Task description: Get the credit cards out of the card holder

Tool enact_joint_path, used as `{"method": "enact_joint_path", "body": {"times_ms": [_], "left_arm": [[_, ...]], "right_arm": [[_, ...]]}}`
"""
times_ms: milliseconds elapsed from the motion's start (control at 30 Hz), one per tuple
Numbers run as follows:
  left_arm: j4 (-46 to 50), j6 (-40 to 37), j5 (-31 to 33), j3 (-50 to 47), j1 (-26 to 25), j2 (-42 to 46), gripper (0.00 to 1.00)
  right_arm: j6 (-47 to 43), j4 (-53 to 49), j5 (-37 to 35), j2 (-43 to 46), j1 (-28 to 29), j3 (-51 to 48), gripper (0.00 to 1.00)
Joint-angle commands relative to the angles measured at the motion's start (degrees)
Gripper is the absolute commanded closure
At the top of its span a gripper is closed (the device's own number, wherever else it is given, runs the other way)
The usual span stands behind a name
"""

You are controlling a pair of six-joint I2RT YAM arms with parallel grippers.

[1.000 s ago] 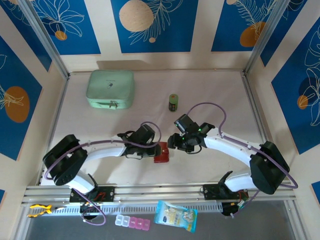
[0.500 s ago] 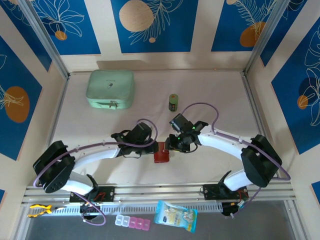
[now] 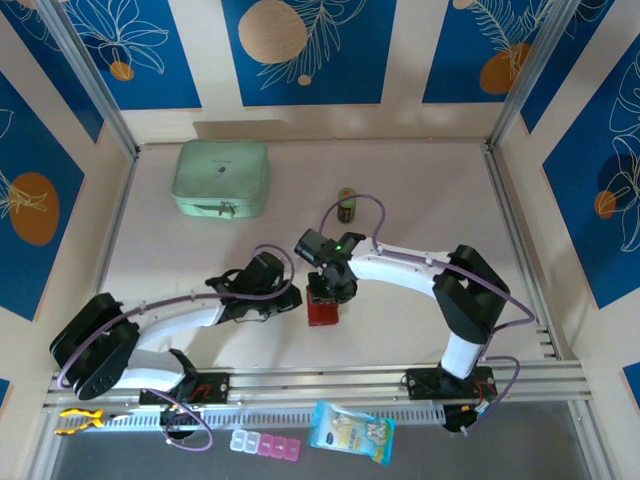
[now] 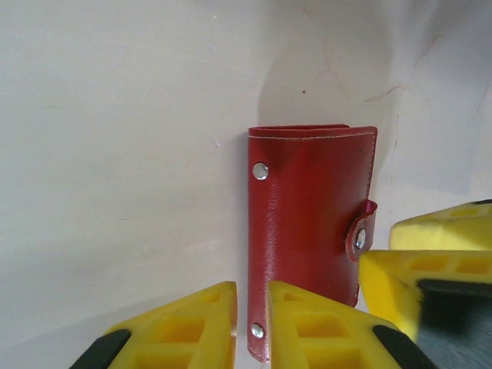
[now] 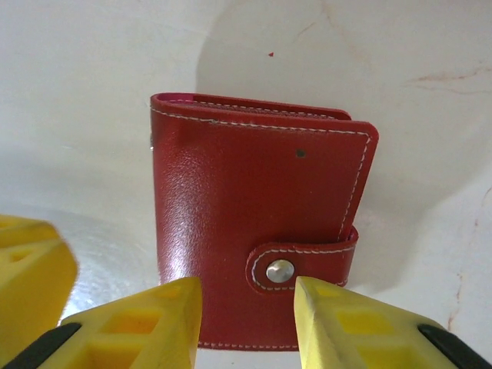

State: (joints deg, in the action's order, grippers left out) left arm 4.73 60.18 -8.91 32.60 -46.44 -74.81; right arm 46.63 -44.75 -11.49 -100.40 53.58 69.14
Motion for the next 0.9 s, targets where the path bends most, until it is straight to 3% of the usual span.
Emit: {"method": "enact_joint_path", "body": {"times_ms": [0,433,867], "left_arm": [[-2.02,1.41,-1.55,-1.63,1.04,2.39,0.84],[-4.26,1.68,-3.52,-2.77,1.85,1.87,0.84],[-7.71,2.55,-6.50,-0.61,1.53,-2.95,0.84]], "right_arm": [[-1.67,-5.52,-3.34,-2.99,1.05,3.17,0.63],[-2.78,-8.29,-6.05,-8.58,2.19,6.74,0.64],[-1.48,-1.79,-0.59,-6.80,0.10,0.70,0.74]]}}
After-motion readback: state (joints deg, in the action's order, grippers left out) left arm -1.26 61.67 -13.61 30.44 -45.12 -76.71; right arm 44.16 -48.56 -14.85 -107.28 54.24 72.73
